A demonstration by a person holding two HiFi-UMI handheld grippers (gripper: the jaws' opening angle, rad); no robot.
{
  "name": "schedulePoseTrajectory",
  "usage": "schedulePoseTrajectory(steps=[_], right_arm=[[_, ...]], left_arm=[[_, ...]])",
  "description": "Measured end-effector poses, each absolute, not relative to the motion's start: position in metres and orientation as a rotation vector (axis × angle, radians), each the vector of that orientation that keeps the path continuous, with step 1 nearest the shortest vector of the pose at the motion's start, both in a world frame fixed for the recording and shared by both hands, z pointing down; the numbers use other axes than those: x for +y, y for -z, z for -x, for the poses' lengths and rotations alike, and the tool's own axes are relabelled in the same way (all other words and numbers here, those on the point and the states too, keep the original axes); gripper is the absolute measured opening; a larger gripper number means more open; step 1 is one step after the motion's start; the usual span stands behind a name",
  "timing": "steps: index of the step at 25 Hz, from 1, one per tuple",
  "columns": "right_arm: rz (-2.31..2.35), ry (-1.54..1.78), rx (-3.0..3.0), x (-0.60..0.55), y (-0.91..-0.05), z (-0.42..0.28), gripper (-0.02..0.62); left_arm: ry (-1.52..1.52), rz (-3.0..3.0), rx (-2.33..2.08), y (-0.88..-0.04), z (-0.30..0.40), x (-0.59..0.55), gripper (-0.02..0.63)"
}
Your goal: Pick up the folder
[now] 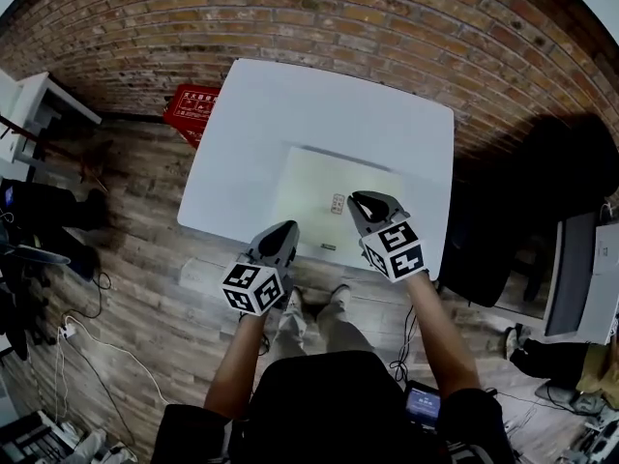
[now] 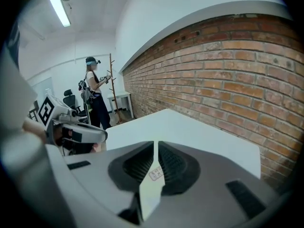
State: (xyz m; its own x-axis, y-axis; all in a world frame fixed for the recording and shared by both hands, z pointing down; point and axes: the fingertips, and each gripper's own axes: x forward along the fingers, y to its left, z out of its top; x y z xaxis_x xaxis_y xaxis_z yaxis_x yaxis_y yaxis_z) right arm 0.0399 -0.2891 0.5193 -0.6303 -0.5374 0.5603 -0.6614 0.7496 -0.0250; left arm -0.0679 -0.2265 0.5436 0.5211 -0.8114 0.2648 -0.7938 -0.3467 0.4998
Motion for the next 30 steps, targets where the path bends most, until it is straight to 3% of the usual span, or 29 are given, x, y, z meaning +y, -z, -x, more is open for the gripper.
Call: schedulePoseTrajectory(steps=[11,22,30], right_arm=[[-0.714,-0.292,-2.258,-0.267,-0.588,-0.041,0.038],[-0.587,-0.361,-2.194,-0.267,-0.627,-0.04,0.229],[-0.536,-0.312,-2.101,-0.265,-0.653,-0.042,0.26]], left_arm=[[0.008,-2.036,-1.282,-0.605,0.067,-0.172,0.02],[-0.008,-1.981,-1.242,-0.639,0.054,-0.146,0.02],[-0.034,-2.002,-1.254,-0.642,0.053,-0.145,0.02]])
